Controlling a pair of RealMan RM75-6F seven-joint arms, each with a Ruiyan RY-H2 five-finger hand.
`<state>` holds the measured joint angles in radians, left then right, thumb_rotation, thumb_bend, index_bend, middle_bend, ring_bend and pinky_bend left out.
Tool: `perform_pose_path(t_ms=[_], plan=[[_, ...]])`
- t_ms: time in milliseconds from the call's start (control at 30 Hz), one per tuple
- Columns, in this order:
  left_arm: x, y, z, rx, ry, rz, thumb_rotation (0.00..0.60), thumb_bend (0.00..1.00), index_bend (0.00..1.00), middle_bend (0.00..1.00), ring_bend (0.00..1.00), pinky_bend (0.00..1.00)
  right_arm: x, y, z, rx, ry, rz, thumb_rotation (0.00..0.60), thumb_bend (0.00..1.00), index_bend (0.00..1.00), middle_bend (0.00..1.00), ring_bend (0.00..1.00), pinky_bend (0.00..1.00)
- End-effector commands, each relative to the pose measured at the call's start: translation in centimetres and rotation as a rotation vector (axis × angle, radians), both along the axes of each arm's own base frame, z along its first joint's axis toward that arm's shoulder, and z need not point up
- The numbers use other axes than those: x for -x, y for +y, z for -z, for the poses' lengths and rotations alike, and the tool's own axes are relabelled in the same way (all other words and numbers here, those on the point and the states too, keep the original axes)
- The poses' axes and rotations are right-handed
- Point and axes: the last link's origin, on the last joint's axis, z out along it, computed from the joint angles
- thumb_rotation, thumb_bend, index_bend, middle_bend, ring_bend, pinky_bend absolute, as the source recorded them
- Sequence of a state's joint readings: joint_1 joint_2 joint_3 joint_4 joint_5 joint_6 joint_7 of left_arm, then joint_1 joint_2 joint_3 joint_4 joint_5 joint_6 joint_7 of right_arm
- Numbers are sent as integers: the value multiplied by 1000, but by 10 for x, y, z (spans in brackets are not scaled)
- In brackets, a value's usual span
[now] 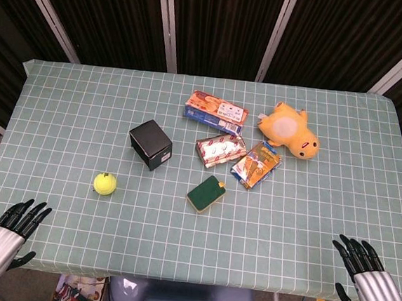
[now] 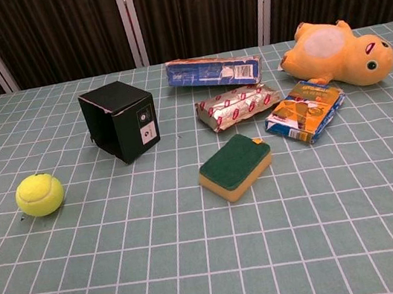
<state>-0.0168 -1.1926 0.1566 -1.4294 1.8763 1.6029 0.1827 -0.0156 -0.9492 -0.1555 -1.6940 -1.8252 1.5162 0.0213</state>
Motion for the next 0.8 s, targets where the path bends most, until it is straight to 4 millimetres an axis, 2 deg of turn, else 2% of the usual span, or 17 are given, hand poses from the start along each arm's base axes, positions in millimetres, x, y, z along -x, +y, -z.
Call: perform_pose_path(t_ms=[33, 233, 300, 367, 433, 500, 633, 800], plan=[[0, 0, 1, 7, 3, 0, 600, 79, 43, 76, 22, 146, -1, 1, -1, 3, -3, -4, 600, 428, 0, 0, 0, 0], [0, -1, 6, 15, 20, -2, 600, 79, 44, 80, 22, 146, -2, 5, -3, 6, -8, -16, 600, 428, 0, 0, 0, 0], [-2, -1, 11, 25, 26, 11, 600, 80, 56, 111, 47, 147, -2, 4, -3, 1, -18, -16, 600, 428, 0, 0, 0, 0], [-3, 1, 16, 36, 35, 29, 600, 102, 99, 179, 112, 167, -2, 2, -4, 0, -28, -15, 600, 428, 0, 0, 0, 0], [-4, 7, 22, 49, 45, 43, 600, 166, 217, 300, 222, 244, -1, -2, -4, -4, -38, -10, 600, 427, 0, 0, 0, 0], [-3, 18, 30, 51, 68, 56, 600, 243, 343, 440, 350, 370, 2, -6, -4, -10, -42, 2, 600, 428, 0, 0, 0, 0], [2, 41, 41, 55, 133, 55, 600, 289, 400, 556, 480, 513, 8, -14, -5, -15, -52, 35, 600, 428, 0, 0, 0, 0], [6, 59, 57, 82, 178, 84, 600, 289, 433, 580, 549, 557, 13, -26, -7, -21, -78, 70, 600, 428, 0, 0, 0, 0]])
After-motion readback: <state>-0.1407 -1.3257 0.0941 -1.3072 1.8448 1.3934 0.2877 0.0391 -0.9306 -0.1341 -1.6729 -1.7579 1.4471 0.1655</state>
